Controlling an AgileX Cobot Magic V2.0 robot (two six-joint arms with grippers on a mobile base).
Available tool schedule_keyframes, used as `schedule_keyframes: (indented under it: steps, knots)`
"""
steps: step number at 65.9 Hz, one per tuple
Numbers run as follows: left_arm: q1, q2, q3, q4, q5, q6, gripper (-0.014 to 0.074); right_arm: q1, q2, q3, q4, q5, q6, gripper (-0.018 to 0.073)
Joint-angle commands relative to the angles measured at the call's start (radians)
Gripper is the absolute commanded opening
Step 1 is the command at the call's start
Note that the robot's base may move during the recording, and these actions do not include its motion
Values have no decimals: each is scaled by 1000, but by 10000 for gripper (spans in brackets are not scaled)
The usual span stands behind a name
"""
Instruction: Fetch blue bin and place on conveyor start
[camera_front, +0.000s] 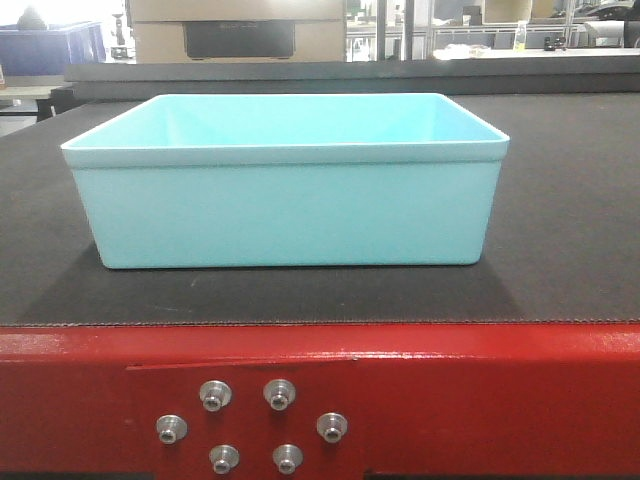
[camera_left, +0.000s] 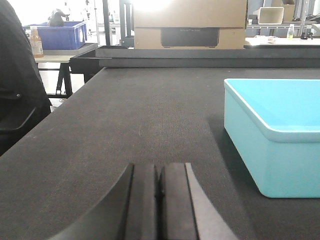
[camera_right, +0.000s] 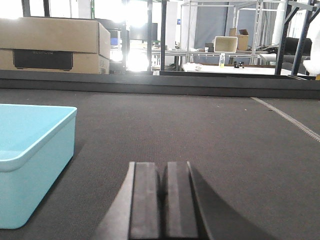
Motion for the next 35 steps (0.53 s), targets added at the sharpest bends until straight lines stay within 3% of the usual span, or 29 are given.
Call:
schedule_keyframes:
  steps: [1,35]
  knots:
    - [4,-6,-2,1,-19,0,-111,-6,-3,0,4,-26,-10,-162]
    - [4,-6,-2,1,-19,0,-111,-6,-3,0,4,-26,-10,-162]
